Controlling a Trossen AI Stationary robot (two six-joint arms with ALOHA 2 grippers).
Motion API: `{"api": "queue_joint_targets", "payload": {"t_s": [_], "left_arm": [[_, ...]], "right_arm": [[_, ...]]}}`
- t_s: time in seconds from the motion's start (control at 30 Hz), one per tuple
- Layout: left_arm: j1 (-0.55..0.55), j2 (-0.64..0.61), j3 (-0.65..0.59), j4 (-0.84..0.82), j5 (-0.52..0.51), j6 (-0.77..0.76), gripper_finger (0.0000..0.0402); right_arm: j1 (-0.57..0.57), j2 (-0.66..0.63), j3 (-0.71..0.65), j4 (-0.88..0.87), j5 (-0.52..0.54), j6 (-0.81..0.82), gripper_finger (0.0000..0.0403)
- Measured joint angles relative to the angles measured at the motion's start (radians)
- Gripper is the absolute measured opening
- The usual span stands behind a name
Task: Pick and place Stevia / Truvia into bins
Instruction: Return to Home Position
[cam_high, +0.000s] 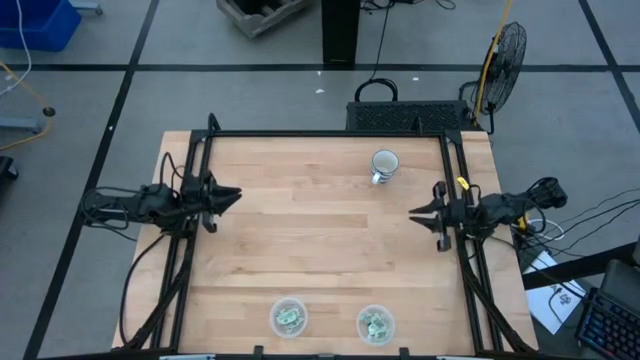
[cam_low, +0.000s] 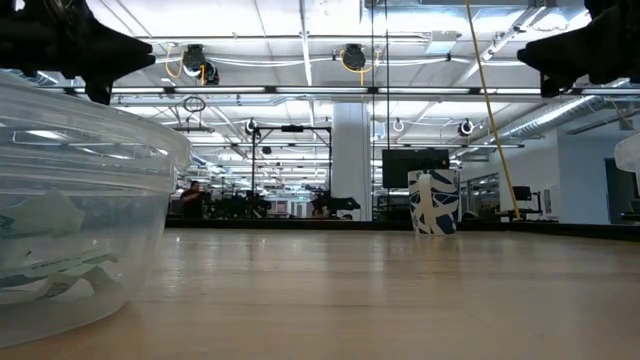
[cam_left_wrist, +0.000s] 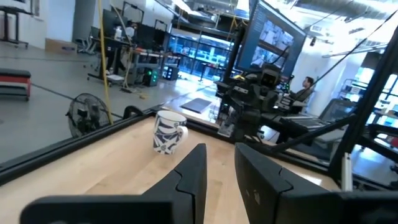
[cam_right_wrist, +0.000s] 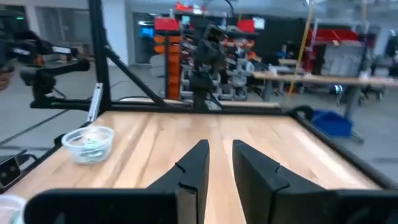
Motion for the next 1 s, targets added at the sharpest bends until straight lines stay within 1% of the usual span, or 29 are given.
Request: {"api": "queue_joint_targets", "payload": {"t_s": [0.03,0.1,0.23,0.33,0.4,0.5,0.57,0.67,0.83,0.93,1.0], "left_arm": [[0.007,0.0,0.0,-0.001,0.0,0.005,0.0088],[0.023,0.0,0.0,-0.002,0.0,0.004,0.0088],[0.061,0.0,0.0,-0.006,0.009,-0.005,0.0088],[0.079,0.0,0.0,-0.037,0.011,-0.039,0.0088],[0.084,0.0,0.0,-0.071,0.012,-0.063,0.0088],[0.085,0.001,-0.003,-0.091,0.013,-0.087,0.0088],[0.084,0.0,-0.017,-0.051,0.013,-0.076,0.0088],[0.084,0.0,-0.056,0.014,0.018,-0.048,0.0088],[0.084,0.0,-0.149,0.141,0.018,-0.06,0.0088],[0.085,0.001,-0.148,0.155,0.012,-0.042,0.0088],[0.085,0.001,-0.145,0.163,0.011,-0.029,0.0088]], "right_arm": [[-0.009,0.0,0.0,0.005,-0.014,-0.018,0.0063],[-0.031,0.0,0.0,0.009,-0.009,-0.031,0.0063],[-0.089,0.0,0.001,0.087,-0.012,-0.079,0.0063],[-0.125,0.0,0.002,0.103,-0.015,-0.109,0.0063],[-0.149,0.0,0.002,0.104,-0.046,-0.127,0.0063],[-0.187,0.0,0.002,0.114,-0.121,-0.144,0.0063],[-0.213,0.0,0.002,0.116,-0.145,-0.138,0.0063],[-0.243,0.001,-0.008,0.112,-0.145,-0.102,0.0063],[-0.282,0.001,-0.053,0.128,-0.145,-0.055,0.0063],[-0.295,0.001,-0.061,0.138,-0.147,-0.02,0.0063],[-0.3,0.001,-0.071,0.139,-0.183,-0.012,0.0063]]}}
